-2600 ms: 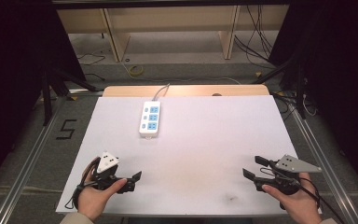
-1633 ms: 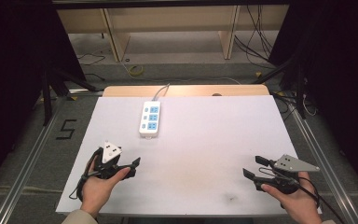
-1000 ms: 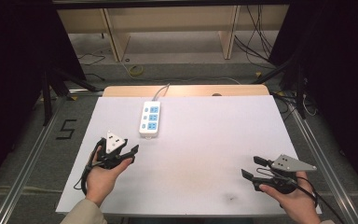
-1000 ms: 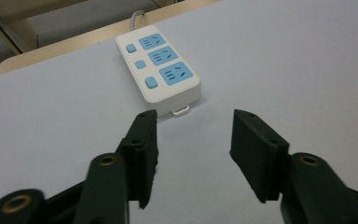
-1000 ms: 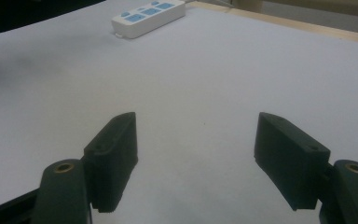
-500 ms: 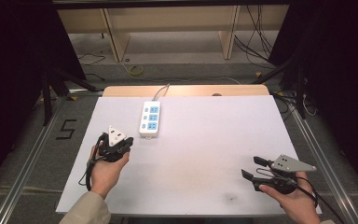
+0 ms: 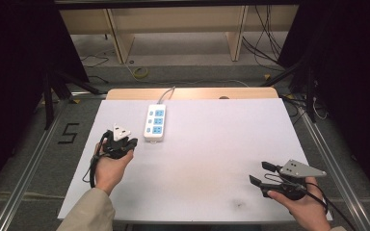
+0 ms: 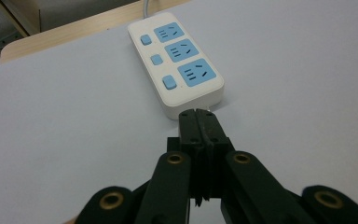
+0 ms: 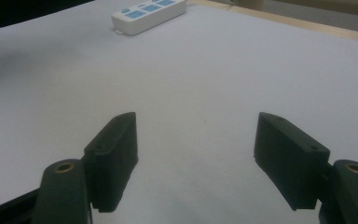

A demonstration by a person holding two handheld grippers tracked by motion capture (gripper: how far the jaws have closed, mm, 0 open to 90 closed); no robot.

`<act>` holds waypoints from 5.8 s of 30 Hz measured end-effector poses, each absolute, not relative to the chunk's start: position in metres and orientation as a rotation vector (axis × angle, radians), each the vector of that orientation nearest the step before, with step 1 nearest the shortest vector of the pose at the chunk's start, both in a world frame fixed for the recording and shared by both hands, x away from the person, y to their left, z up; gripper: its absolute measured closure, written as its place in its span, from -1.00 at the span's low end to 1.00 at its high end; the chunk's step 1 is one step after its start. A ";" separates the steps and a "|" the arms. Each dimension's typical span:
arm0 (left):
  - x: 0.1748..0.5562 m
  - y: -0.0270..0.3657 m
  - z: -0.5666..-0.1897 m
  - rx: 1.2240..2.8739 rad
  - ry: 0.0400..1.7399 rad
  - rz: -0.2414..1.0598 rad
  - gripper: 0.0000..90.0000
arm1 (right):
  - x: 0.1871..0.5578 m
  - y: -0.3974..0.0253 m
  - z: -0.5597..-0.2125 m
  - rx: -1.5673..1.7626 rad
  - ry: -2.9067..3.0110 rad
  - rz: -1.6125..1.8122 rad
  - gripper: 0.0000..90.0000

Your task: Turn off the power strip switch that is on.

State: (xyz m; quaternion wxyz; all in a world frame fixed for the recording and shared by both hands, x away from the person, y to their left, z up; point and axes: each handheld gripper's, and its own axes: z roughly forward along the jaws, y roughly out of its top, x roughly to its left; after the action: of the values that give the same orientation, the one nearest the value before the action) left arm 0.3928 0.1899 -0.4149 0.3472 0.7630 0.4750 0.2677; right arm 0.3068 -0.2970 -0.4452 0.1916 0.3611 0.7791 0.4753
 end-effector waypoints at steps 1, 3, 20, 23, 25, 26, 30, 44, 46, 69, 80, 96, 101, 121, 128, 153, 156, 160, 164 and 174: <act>0.393 0.190 -0.415 1.979 1.232 0.694 0.99 | 0.307 -0.297 -0.445 1.014 2.188 1.335 -0.32; 0.398 0.192 -0.414 1.979 1.247 0.689 0.99 | 0.307 -0.297 -0.446 1.008 2.197 1.335 -0.32; 0.425 0.189 -0.411 2.019 1.291 0.637 1.00 | 0.306 -0.294 -0.446 0.996 2.208 1.346 -0.32; 0.434 0.187 -0.410 2.033 1.297 0.633 1.00 | 0.306 -0.293 -0.446 0.994 2.208 1.351 -0.32; 0.436 0.186 -0.409 2.039 1.299 0.630 1.00 | 0.306 -0.293 -0.446 0.998 2.209 1.348 -0.32; 0.438 0.186 -0.409 2.042 1.297 0.633 1.00 | 0.306 -0.293 -0.446 0.997 2.209 1.348 -0.32; 0.447 0.183 -0.406 2.046 1.304 0.619 1.00 | 0.306 -0.293 -0.446 0.992 2.214 1.345 -0.32; 0.472 0.181 -0.406 2.082 1.337 0.601 1.00 | 0.307 -0.294 -0.447 0.995 2.217 1.347 -0.32; 0.474 0.181 -0.406 2.084 1.340 0.599 1.00 | 0.307 -0.294 -0.447 1.000 2.217 1.343 -0.32; 0.508 0.181 -0.405 2.103 1.389 0.552 1.00 | 0.306 -0.294 -0.447 1.002 2.221 1.347 -0.32; 0.524 0.174 -0.413 2.107 1.411 0.529 1.00 | 0.307 -0.295 -0.447 1.000 2.221 1.344 -0.32; 0.540 0.167 -0.432 2.095 1.448 0.493 1.00 | 0.306 -0.295 -0.448 0.998 2.225 1.346 -0.32; 0.543 0.165 -0.434 2.100 1.456 0.490 1.00 | 0.306 -0.294 -0.448 1.001 2.226 1.348 -0.32; 0.553 0.155 -0.432 2.122 1.445 0.531 1.00 | 0.306 -0.294 -0.448 0.993 2.232 1.350 -0.32; 0.555 0.154 -0.434 2.131 1.453 0.533 1.00 | 0.306 -0.294 -0.447 0.991 2.232 1.352 -0.32; 0.570 0.143 -0.422 2.226 1.438 0.558 1.00 | 0.306 -0.294 -0.448 0.992 2.235 1.347 -0.32; 0.571 0.143 -0.427 2.251 1.451 0.537 1.00 | 0.306 -0.294 -0.448 0.992 2.233 1.352 -0.32; 0.572 0.141 -0.428 2.262 1.455 0.522 1.00 | 0.306 -0.295 -0.448 0.990 2.237 1.347 -0.32; 0.573 0.141 -0.430 2.280 1.474 0.511 1.00 | 0.306 -0.294 -0.448 0.991 2.239 1.348 -0.32; 0.574 0.143 -0.434 2.310 1.492 0.483 1.00 | 0.306 -0.294 -0.448 0.991 2.242 1.349 -0.32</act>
State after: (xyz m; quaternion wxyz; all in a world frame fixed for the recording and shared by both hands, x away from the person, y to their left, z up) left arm 0.5739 0.1432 -0.4336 0.1738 0.8149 0.5261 0.1703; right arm 0.3063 -0.2940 -0.4481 0.1713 0.3489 0.7895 0.4750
